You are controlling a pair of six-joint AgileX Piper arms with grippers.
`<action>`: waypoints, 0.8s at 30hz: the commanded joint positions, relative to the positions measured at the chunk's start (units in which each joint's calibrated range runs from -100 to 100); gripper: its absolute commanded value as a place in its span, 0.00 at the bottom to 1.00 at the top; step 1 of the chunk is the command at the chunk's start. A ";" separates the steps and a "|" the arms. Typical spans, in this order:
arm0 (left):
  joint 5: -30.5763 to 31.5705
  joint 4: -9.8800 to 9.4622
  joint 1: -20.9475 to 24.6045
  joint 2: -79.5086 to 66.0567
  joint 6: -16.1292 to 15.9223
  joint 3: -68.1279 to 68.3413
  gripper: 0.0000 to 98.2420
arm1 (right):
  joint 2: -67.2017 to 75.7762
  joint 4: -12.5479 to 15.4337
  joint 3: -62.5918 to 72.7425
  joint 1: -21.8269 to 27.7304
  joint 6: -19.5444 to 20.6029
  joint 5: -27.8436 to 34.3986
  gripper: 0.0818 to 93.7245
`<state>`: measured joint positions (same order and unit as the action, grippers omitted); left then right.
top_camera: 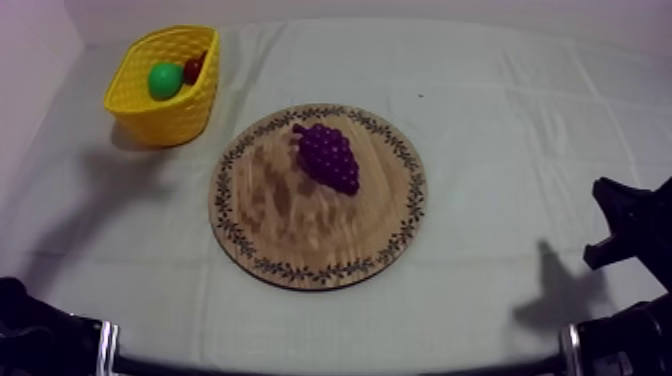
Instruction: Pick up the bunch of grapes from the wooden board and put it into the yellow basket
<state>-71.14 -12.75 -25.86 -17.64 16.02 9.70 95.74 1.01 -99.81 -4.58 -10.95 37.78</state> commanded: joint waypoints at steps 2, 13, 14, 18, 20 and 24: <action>-3.66 -0.51 -1.06 7.06 1.19 -2.50 0.00 | 0.01 -0.01 0.03 -0.02 -0.02 0.04 0.00; -11.08 -0.90 -4.61 21.06 3.78 -5.49 0.00 | 0.01 -0.01 0.03 -0.02 -0.02 0.04 0.00; -11.58 -0.71 -4.99 21.93 3.96 -5.65 0.00 | 0.01 -0.01 0.03 -0.02 -0.02 0.04 0.00; -13.17 -0.11 -6.65 24.80 4.47 -5.61 0.00 | 0.01 -0.01 0.03 -0.02 -0.02 0.04 0.00; -13.62 0.27 -7.44 25.87 4.61 -5.17 0.00 | 0.01 -0.01 0.03 -0.02 -0.02 0.04 0.00; -14.01 1.16 -8.64 27.53 4.80 -4.20 0.00 | 0.01 -0.01 0.03 -0.02 -0.02 0.04 0.00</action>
<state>-85.08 -11.70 -34.28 9.66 20.82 5.42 95.74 1.01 -99.81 -4.58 -10.95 37.78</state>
